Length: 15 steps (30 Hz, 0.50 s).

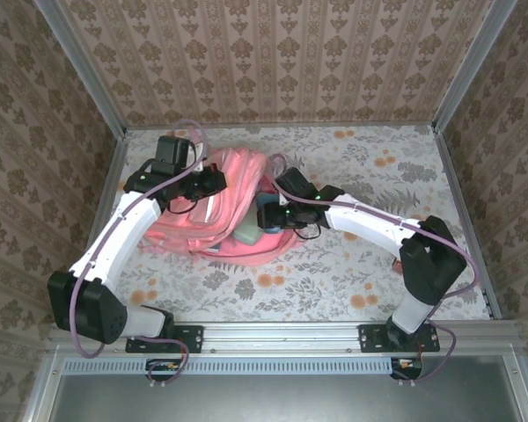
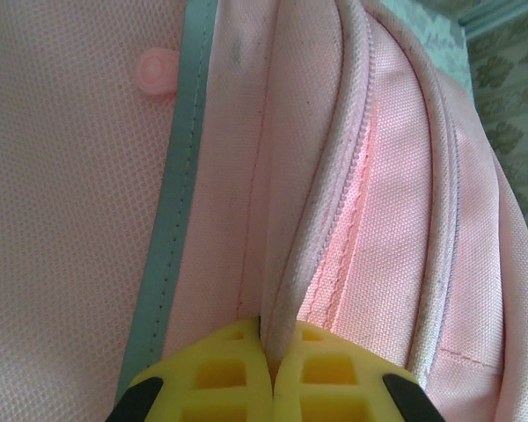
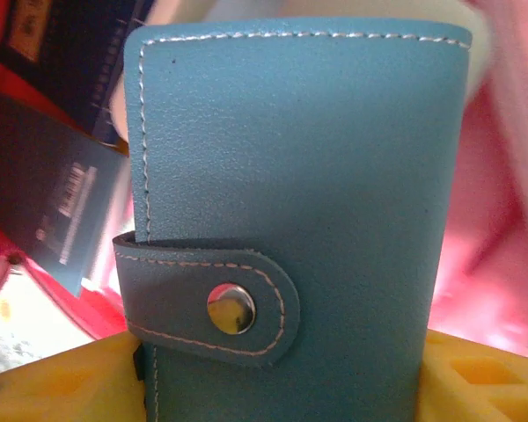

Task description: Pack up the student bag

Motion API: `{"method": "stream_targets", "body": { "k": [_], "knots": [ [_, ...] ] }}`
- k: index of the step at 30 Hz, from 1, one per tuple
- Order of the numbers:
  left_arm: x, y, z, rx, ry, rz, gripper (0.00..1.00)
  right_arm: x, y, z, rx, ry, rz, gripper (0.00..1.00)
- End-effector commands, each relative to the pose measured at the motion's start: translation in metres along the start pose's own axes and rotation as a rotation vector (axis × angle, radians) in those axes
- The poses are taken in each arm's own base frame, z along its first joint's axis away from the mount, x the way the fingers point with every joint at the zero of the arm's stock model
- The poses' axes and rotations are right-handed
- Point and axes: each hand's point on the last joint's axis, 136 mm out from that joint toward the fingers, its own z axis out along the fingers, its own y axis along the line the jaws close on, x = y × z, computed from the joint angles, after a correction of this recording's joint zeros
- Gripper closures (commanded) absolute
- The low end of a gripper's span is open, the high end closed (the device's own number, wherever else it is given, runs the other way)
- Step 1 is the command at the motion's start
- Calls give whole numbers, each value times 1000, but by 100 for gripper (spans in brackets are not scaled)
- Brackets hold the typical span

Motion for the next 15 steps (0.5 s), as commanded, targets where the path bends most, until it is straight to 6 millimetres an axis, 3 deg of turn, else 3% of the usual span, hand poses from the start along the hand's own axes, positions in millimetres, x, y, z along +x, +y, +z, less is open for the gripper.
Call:
{"method": "stream_targets", "body": {
  "k": [1,10,13,15],
  "knots": [
    [-34,-34,-33,118,-165,25,100,-22,38,12,-140,-41,65,34],
    [-35,-33,-34,126,-165,10,100,-18,95,47,-238,27,38,34],
    [-34,-32,-33,126,-160,7,100,-9,106,54,-254,58,25,25],
    [-33,-31,-32,125,-156,6,100,-6,102,56,-241,66,29,13]
  ]
}}
